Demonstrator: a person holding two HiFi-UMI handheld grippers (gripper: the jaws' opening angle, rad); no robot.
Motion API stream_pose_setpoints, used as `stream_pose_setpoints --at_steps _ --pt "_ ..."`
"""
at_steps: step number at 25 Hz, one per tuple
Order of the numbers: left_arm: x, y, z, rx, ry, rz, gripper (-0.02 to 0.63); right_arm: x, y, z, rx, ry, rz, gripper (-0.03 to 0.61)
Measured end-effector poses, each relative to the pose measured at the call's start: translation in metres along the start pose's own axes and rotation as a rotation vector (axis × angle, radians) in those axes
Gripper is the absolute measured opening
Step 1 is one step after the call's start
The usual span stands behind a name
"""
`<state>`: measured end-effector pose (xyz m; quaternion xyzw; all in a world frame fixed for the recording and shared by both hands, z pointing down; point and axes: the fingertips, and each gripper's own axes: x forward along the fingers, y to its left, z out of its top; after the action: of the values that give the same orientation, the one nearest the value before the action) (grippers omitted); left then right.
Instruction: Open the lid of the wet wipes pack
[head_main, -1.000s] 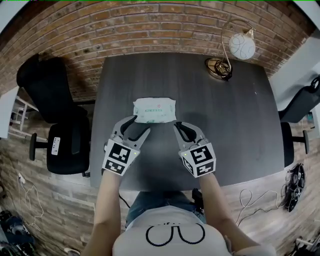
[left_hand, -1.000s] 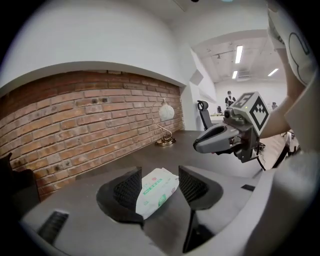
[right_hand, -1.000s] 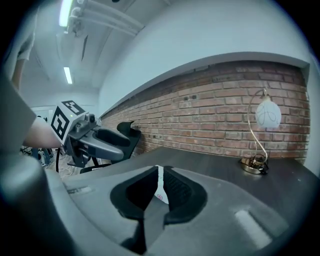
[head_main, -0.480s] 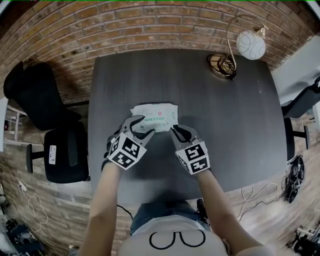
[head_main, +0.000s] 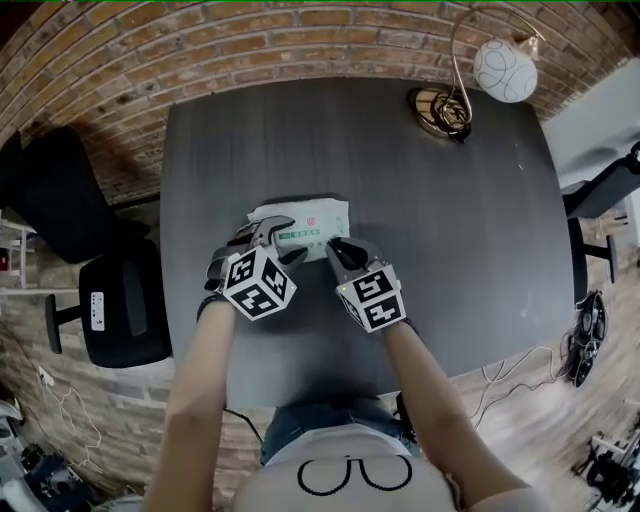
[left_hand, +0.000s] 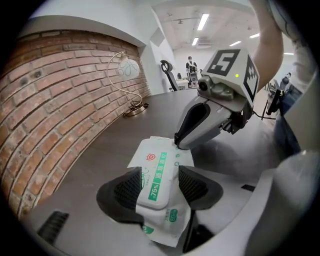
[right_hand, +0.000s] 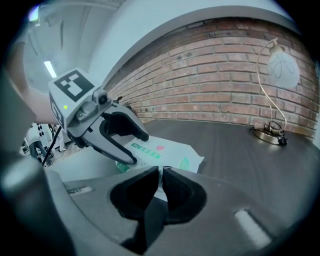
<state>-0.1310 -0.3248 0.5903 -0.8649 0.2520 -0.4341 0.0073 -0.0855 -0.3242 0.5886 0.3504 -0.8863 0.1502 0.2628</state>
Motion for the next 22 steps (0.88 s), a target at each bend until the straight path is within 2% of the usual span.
stream_pose_setpoints --at_steps 4,8,12,18,22 --pt "0.0021 0.0002 0.0004 0.008 0.007 -0.05 0.225 0.0046 -0.0012 -0.0054 0.018 0.048 -0.027 0.021" --pt "0.0047 -0.0017 0.001 0.04 0.029 -0.093 0.225 0.0059 -0.0015 -0.0059 0.034 0.042 -0.025 0.02" --pt "0.0061 -0.0005 0.0014 0.036 0.04 -0.13 0.212 0.0063 -0.0021 -0.0071 0.038 0.051 -0.019 0.02" --pt "0.0045 -0.003 0.0044 0.05 0.067 -0.189 0.134 0.0069 -0.0028 -0.0073 0.034 0.05 -0.006 0.018" --pt "-0.0012 -0.002 0.0094 0.002 0.052 -0.234 0.1 0.007 -0.0027 -0.0069 0.029 0.05 0.002 0.018"
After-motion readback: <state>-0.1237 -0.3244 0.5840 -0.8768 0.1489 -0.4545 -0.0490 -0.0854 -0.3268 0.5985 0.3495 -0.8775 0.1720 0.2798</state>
